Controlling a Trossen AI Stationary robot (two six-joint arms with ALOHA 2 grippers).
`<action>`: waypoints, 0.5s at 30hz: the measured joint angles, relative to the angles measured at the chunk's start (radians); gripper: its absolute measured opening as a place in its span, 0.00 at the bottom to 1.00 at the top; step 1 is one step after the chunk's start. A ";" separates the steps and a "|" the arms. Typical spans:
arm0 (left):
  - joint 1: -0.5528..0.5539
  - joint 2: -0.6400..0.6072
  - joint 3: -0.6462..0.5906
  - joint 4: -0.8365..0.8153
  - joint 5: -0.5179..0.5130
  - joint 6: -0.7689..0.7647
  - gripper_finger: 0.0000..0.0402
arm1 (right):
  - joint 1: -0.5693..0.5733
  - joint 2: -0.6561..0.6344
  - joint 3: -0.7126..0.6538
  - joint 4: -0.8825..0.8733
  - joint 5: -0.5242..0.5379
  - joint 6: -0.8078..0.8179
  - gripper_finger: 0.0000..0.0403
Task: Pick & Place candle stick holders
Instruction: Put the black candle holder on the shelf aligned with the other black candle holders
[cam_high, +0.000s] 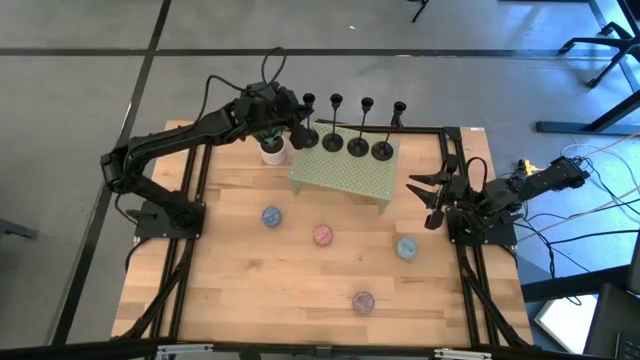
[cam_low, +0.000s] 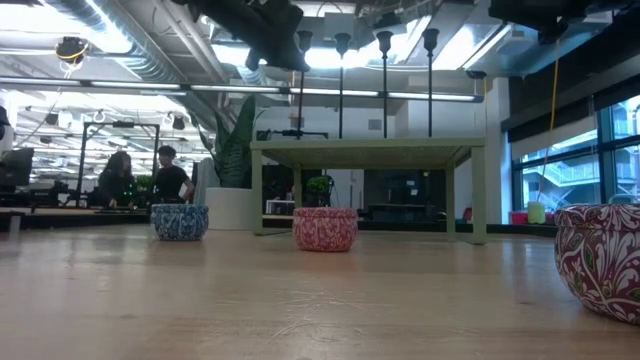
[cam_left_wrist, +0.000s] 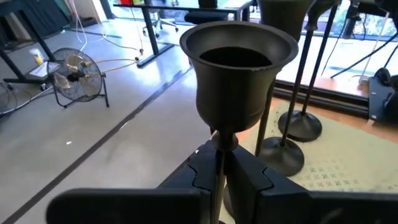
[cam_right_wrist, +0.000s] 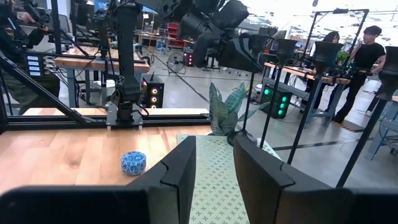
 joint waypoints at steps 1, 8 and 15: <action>0.000 0.004 0.000 0.004 0.000 0.000 0.05 | 0.000 0.000 0.000 0.000 0.000 0.000 0.28; -0.001 0.017 0.000 0.022 0.006 -0.001 0.05 | 0.000 0.000 0.000 0.000 0.000 -0.001 0.28; -0.003 0.019 0.000 0.037 0.038 0.000 0.05 | 0.000 0.000 0.000 0.000 0.000 -0.002 0.28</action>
